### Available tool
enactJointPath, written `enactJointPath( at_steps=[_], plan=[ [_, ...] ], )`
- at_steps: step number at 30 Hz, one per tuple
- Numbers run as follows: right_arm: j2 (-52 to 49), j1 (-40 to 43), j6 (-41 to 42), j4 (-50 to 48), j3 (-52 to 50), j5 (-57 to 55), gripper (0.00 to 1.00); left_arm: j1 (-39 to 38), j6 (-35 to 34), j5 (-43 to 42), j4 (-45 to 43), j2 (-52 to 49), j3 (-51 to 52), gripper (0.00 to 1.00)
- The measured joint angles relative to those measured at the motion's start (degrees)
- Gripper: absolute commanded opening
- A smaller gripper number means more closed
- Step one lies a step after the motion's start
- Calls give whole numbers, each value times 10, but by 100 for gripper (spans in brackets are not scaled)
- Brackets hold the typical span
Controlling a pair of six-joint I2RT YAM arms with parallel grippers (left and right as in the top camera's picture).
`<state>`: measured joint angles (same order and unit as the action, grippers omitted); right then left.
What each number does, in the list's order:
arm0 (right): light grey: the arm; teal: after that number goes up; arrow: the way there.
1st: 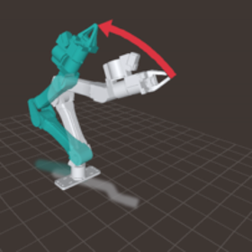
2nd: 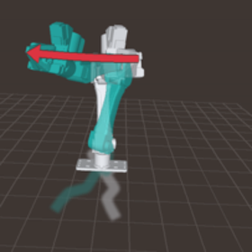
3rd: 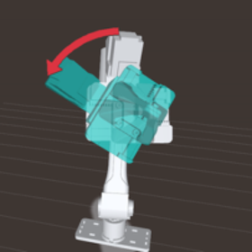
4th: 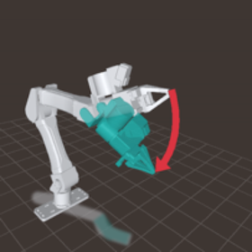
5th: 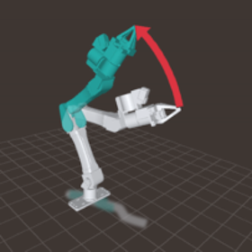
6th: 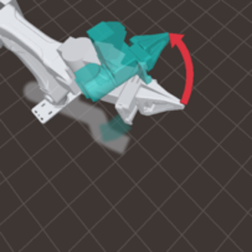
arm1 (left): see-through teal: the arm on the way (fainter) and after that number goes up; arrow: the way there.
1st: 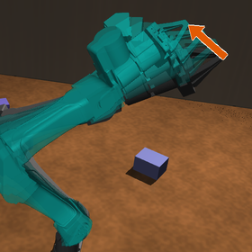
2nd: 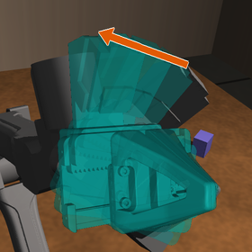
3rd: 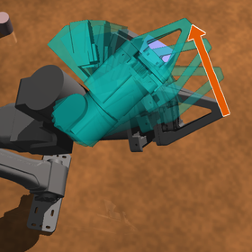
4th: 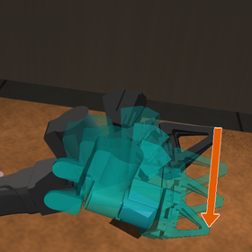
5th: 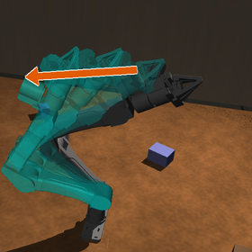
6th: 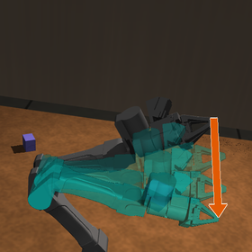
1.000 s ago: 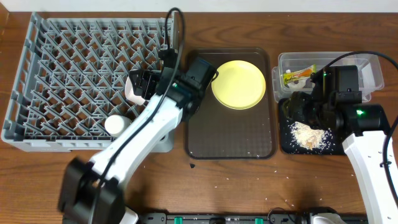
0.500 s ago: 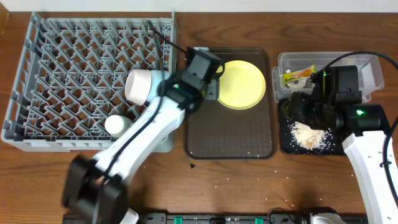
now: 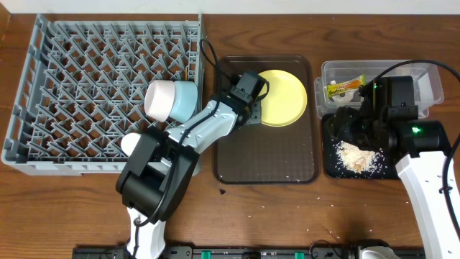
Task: Sort waste into correct bins and load items into the dishwasher
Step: 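Grasp the yellow plate edge with the left gripper and lift it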
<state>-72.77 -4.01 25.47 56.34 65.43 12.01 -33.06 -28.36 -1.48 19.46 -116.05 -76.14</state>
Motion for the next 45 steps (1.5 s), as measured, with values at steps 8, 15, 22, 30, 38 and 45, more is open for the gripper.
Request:
enactJointPath(
  at_steps=[8,15,22,30,38,45],
  plan=[
    [0,0,0,0,0,0,56,0,-3,-20,68,-6,-1,17],
    [0,0,0,0,0,0,55,-1,3,-27,76,-5,-3,22],
    [0,0,0,1,0,0,55,-1,18,-75,66,-5,-3,23],
    [0,0,0,3,0,0,55,1,61,-141,46,-5,8,7],
    [0,0,0,15,0,0,55,45,119,-253,40,-5,16,7],
    [0,0,0,13,0,0,55,161,132,-442,-1,28,18,7]
  ],
)
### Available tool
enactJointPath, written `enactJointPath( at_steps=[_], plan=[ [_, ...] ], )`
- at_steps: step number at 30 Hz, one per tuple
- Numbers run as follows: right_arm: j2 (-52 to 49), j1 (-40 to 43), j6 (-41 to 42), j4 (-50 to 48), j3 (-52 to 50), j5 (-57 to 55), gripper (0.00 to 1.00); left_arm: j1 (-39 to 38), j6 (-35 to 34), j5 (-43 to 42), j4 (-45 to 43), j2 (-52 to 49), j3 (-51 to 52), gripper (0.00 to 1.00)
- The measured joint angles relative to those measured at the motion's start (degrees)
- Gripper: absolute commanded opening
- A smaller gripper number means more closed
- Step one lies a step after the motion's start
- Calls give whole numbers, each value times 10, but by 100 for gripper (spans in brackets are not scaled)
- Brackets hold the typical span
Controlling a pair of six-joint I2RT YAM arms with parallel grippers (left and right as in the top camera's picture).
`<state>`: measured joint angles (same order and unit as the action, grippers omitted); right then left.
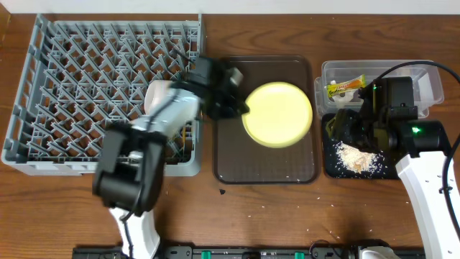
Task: Sort waste into correct bins and load items into the dishwasher
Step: 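Grasp the yellow plate edge with the left gripper and lift it, then carry the yellow plate left and lower it into the dish rack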
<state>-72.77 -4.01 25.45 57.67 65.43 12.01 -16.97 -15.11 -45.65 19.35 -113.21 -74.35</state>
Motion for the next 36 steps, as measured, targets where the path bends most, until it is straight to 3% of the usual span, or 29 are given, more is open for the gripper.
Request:
enactJointPath(
  at_steps=[8,16,21,27,36],
  plan=[
    [0,0,0,-1,0,0,56,134,1,-167,-1,104,0,7],
    [0,0,0,-1,0,0,56,299,-1,-199,31,214,0,7],
    [0,0,0,-1,0,0,56,421,4,-171,93,263,0,7],
    [0,0,0,-1,0,0,57,541,46,-71,170,265,0,7],
    [0,0,0,-3,0,0,57,582,63,60,178,265,0,7]
  ],
)
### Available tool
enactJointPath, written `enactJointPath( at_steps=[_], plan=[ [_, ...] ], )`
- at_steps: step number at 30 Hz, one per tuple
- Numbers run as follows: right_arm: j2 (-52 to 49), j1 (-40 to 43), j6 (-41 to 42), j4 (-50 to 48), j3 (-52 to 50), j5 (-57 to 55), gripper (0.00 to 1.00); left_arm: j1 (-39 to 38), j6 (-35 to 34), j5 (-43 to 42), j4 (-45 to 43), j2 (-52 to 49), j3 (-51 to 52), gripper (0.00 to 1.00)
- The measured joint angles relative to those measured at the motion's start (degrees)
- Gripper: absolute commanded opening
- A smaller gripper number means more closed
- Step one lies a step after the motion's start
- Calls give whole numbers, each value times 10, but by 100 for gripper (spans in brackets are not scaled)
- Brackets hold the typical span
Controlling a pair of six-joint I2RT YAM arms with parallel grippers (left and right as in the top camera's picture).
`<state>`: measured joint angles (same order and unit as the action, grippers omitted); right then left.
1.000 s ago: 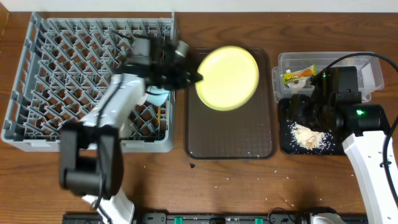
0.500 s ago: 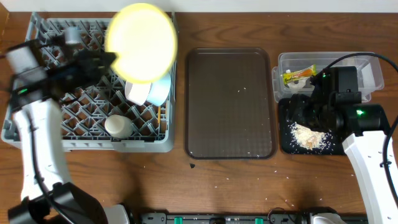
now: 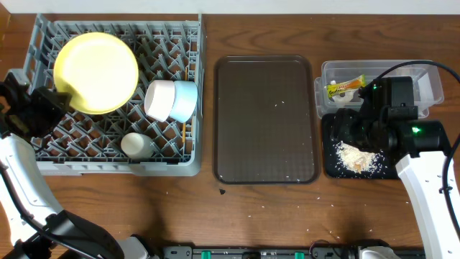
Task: Sort waste into correct bins and load items into the dishwasher
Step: 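Carry the yellow plate left and lower it into the dish rack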
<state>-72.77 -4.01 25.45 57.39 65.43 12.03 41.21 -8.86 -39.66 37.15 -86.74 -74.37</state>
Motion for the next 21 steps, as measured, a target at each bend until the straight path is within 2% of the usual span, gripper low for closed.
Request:
enactJointPath(
  at_steps=[14,21],
  plan=[
    [0,0,0,-1,0,0,57,-4,-19,180,-22,0,0,7],
    [0,0,0,-5,0,0,57,-57,-11,255,-27,0,0,7]
  ],
)
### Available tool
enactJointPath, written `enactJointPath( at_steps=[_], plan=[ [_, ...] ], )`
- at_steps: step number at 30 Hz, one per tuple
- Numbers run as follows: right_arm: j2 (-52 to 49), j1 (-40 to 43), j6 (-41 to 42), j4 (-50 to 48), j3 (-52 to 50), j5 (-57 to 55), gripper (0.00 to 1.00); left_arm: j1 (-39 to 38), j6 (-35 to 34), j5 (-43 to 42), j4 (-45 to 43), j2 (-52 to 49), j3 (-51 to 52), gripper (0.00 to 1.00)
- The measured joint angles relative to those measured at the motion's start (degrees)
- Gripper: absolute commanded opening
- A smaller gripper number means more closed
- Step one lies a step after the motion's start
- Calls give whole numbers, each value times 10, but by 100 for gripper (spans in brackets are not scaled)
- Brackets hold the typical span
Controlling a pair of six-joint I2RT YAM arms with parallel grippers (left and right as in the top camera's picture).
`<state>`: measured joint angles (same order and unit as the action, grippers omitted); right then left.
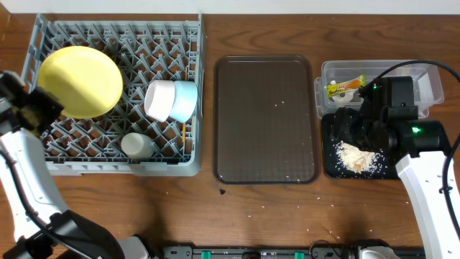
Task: Sort waste into correct bins and load items into the dishwasher
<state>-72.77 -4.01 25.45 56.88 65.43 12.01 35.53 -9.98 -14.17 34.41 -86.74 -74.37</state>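
My left gripper (52,104) is shut on the rim of a yellow plate (79,80), holding it over the left part of the grey dish rack (183,167); I cannot tell whether the plate touches the tines. In the rack lie a white cup (159,99), a light blue cup (185,101) and a small white cup (135,144). At the right, my right gripper (343,124) hangs over the black bin (332,167), which holds pale crumbs (354,156); its fingers are too dark to read. Behind it, the clear bin (330,70) holds a yellow wrapper (343,87).
A bare brown tray (266,119) lies between the rack and the bins. Small crumbs are scattered on the wooden table in front of it. A cable loops over the clear bin at the far right.
The left gripper has moved the yellow plate lower and further left over the rack. The right arm has stayed where it was.
The yellow plate first lay on the brown tray with my left gripper at its left edge. Then it was lifted, tilted, above the tray. Later it hung over the rack's far left, and now sits lower there. My right arm held still over the black bin throughout.
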Motion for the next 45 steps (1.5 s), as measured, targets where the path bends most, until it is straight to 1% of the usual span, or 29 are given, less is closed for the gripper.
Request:
enactJointPath(
  at_steps=[13,20,31,37,44,45],
  plan=[
    [0,0,0,-6,0,0,58,-110,19,200,-2,0,0,8],
    [0,0,0,-6,0,0,57,-187,32,299,-2,0,0,7],
    [0,0,0,-6,0,0,58,-264,41,448,-9,-11,0,8],
    [0,0,0,-6,0,0,57,-293,63,486,-34,-29,0,7],
    [0,0,0,-6,0,0,57,-299,73,495,-37,-30,0,8],
    [0,0,0,-6,0,0,57,-299,73,495,-36,-30,0,11]
  ],
)
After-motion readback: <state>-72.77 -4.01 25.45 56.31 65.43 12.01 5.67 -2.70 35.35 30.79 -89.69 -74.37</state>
